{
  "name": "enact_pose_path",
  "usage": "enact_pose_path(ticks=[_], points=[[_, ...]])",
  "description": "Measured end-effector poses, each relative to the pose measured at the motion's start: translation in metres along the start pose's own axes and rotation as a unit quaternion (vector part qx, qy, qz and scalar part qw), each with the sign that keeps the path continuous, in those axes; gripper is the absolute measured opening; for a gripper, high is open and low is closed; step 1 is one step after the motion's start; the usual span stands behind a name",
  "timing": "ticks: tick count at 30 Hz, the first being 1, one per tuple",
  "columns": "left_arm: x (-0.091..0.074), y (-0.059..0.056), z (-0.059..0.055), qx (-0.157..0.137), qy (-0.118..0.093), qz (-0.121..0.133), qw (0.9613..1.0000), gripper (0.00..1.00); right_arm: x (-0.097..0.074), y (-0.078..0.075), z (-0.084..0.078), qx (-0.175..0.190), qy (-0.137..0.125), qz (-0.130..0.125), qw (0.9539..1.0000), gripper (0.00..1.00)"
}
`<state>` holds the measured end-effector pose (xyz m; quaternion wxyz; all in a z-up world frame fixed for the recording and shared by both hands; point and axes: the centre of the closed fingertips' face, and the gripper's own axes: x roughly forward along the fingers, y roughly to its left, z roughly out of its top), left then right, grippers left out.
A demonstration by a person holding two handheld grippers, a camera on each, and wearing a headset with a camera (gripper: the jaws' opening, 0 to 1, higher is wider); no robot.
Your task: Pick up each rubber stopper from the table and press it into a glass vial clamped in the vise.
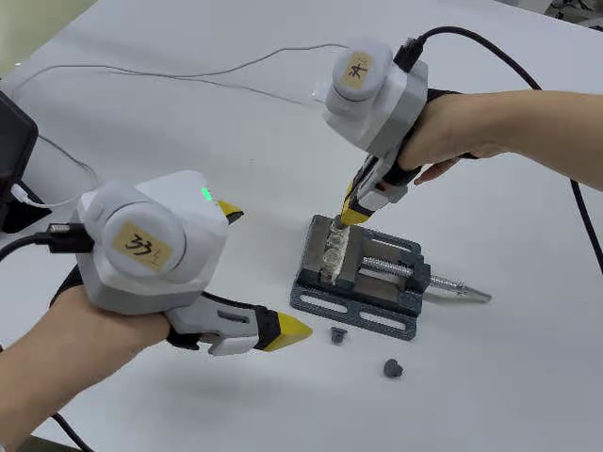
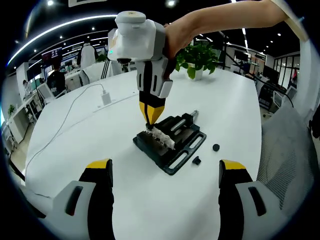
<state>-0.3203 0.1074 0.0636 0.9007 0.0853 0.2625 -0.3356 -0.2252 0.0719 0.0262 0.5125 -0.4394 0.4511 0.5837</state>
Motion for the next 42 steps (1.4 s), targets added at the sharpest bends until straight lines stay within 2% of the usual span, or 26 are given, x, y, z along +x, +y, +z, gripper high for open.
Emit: enact_pose_path(ticks=[6,14,15,17,18,21,23,25,32,42], points=[[-0.002,-0.002,0.000,0.002,0.001,0.000,1.0000,0.86,-0.004,0.009,-0.002,-0.004,-0.012,-0.013,0.9998,0.00],[-0.006,-0.004,0.000,0.004,0.001,0.000,1.0000,0.86,-0.007,0.012,-0.004,0.005,-0.017,-0.020,0.9996,0.01],[-0.006,-0.004,0.000,0.004,0.001,0.001,1.0000,0.86,-0.009,0.011,-0.007,0.000,-0.012,-0.029,0.9995,0.06],[-0.007,-0.004,0.000,0.005,0.001,0.001,1.0000,0.86,-0.010,0.015,-0.014,-0.007,0.001,-0.031,0.9995,0.21],[-0.007,-0.004,0.000,0.005,0.001,0.001,1.0000,0.86,-0.011,0.016,-0.015,-0.003,-0.003,-0.036,0.9994,0.32],[-0.007,-0.006,0.000,0.008,0.001,-0.002,1.0000,0.86,-0.017,0.021,-0.015,-0.001,-0.025,-0.038,0.9989,0.40],[-0.007,-0.007,0.001,0.011,0.002,-0.004,0.9999,0.86,-0.019,0.026,-0.017,0.012,-0.036,-0.032,0.9988,0.41],[-0.006,-0.008,0.003,0.012,0.000,-0.006,0.9999,0.86,-0.015,0.025,-0.018,0.017,-0.042,-0.029,0.9986,0.41],[-0.008,-0.013,0.003,0.016,0.000,-0.011,0.9998,0.86,-0.021,0.040,-0.026,0.041,-0.070,-0.028,0.9963,0.41],[-0.020,-0.014,0.000,0.005,0.001,0.002,1.0000,0.85,-0.026,0.063,-0.047,0.051,-0.079,-0.019,0.9954,0.40]])
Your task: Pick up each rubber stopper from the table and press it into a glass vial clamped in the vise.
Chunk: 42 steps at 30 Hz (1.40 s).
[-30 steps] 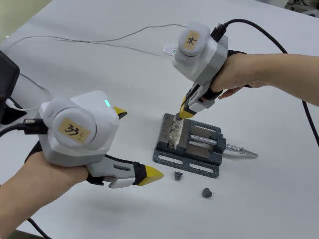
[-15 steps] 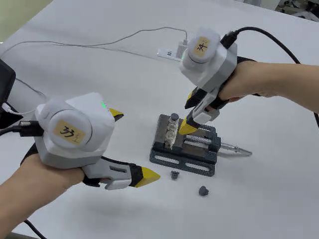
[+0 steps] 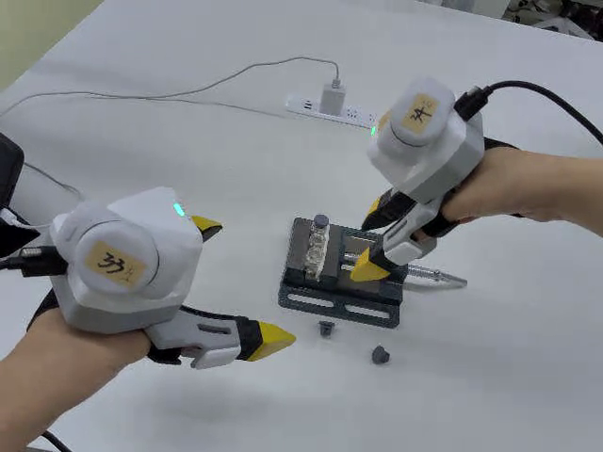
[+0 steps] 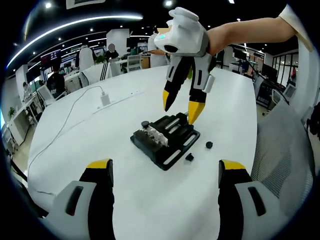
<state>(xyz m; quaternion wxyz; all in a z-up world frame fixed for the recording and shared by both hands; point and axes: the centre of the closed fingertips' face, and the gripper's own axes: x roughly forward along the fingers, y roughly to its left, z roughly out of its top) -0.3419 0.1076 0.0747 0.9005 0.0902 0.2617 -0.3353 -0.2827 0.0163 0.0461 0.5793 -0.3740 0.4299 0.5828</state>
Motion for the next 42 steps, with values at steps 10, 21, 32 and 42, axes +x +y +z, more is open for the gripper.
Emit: enact_pose_path(ticks=[10,21,32,42], points=[[-0.009,-0.002,-0.004,0.001,-0.001,0.001,1.0000,0.85,0.000,0.032,-0.020,0.006,0.004,0.008,0.9999,0.38],[-0.006,-0.006,-0.009,0.007,-0.006,-0.014,0.9999,0.85,0.009,0.060,-0.039,0.043,-0.006,0.009,0.9990,0.34],[-0.001,-0.005,-0.017,0.008,-0.009,-0.029,0.9995,0.84,0.029,0.054,-0.033,0.037,-0.045,-0.007,0.9983,0.21],[0.004,-0.006,-0.024,0.002,-0.006,-0.040,0.9992,0.84,0.048,0.049,-0.012,-0.027,-0.069,-0.025,0.9970,0.05]])
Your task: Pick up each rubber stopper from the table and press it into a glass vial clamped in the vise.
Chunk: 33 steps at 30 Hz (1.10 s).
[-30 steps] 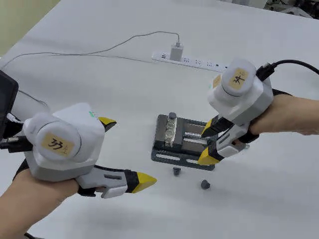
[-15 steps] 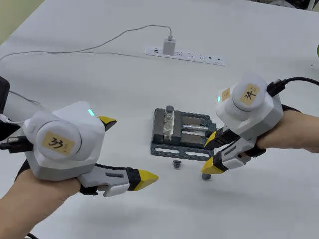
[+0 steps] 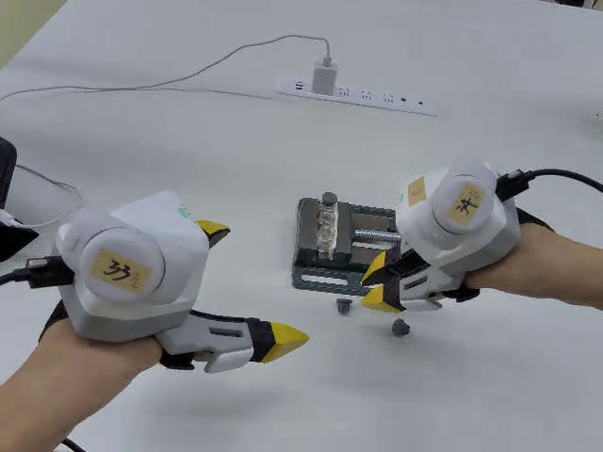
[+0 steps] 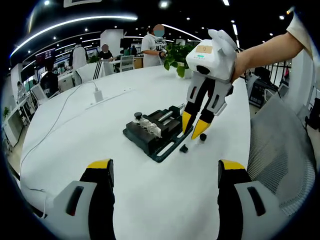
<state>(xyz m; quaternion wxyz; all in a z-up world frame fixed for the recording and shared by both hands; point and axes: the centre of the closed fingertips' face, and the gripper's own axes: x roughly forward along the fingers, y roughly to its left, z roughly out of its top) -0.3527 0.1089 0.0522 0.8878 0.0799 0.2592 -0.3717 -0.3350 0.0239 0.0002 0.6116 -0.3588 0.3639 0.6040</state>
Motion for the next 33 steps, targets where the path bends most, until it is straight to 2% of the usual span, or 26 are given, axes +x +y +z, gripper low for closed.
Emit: enact_pose_path(ticks=[6,9,11,15,27,29,33], points=[[0.002,0.001,-0.002,-0.003,0.001,-0.003,1.0000,0.84,0.010,0.001,-0.003,-0.010,0.005,0.012,0.9999,0.03],[0.003,0.002,-0.002,-0.005,0.001,-0.002,1.0000,0.84,0.012,0.000,-0.005,-0.028,0.008,0.005,0.9995,0.02],[0.003,0.003,-0.003,-0.007,0.001,-0.002,1.0000,0.84,0.014,0.001,-0.003,-0.029,0.001,0.010,0.9995,0.02],[0.005,0.005,-0.005,-0.010,0.003,-0.002,0.9999,0.84,0.018,-0.003,-0.006,-0.039,0.008,0.005,0.9992,0.01],[0.006,0.007,-0.007,-0.012,0.009,-0.002,0.9999,0.84,0.021,-0.002,-0.004,-0.045,0.003,0.020,0.9988,0.00],[0.006,0.006,-0.007,-0.012,0.011,-0.002,0.9999,0.83,0.021,-0.001,-0.004,-0.069,0.007,0.020,0.9974,0.00],[0.006,0.005,-0.007,-0.013,0.012,-0.005,0.9998,0.83,0.021,-0.002,-0.006,-0.065,0.009,0.019,0.9977,0.00]])
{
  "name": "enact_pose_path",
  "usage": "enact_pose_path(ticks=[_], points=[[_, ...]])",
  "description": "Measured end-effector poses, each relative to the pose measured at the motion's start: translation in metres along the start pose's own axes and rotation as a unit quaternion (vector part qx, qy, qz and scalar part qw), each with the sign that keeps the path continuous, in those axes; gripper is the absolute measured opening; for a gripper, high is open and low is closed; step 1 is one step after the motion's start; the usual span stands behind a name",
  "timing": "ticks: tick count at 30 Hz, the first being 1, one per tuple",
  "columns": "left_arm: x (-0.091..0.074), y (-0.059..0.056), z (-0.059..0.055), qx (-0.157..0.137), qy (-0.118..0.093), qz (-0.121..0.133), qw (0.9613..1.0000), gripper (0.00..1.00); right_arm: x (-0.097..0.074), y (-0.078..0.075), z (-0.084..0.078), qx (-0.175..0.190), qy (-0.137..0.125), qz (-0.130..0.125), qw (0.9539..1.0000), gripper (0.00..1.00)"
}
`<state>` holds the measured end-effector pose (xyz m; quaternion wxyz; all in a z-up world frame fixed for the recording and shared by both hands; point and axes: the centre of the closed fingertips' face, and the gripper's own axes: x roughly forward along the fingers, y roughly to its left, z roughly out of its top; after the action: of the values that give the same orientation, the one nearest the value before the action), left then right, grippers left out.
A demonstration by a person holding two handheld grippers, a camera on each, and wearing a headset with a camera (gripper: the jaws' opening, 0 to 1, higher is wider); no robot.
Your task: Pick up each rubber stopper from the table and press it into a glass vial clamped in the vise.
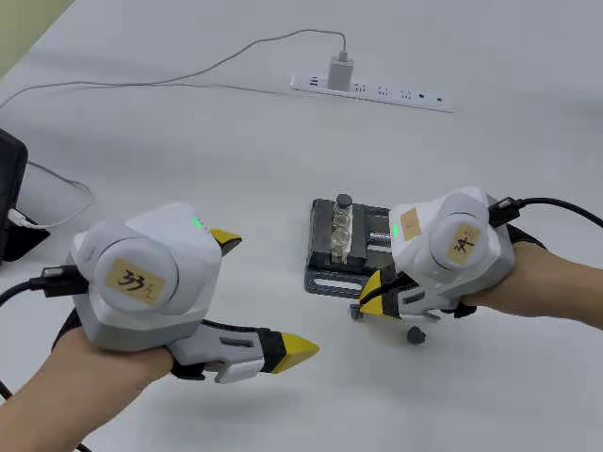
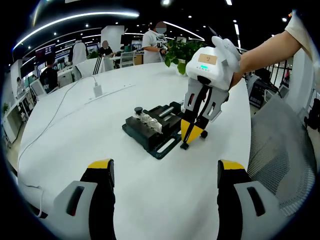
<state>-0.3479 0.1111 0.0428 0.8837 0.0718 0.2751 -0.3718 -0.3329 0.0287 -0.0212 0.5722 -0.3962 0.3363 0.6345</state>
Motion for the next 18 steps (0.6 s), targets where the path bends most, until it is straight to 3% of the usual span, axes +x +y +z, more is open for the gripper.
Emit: enact_pose_path(ticks=[18], points=[[0.0065,-0.0048,0.0098,-0.006,-0.007,-0.019,0.9998,0.83,-0.0043,0.0008,0.0028,0.030,-0.024,-0.019,0.9991,0.00]])
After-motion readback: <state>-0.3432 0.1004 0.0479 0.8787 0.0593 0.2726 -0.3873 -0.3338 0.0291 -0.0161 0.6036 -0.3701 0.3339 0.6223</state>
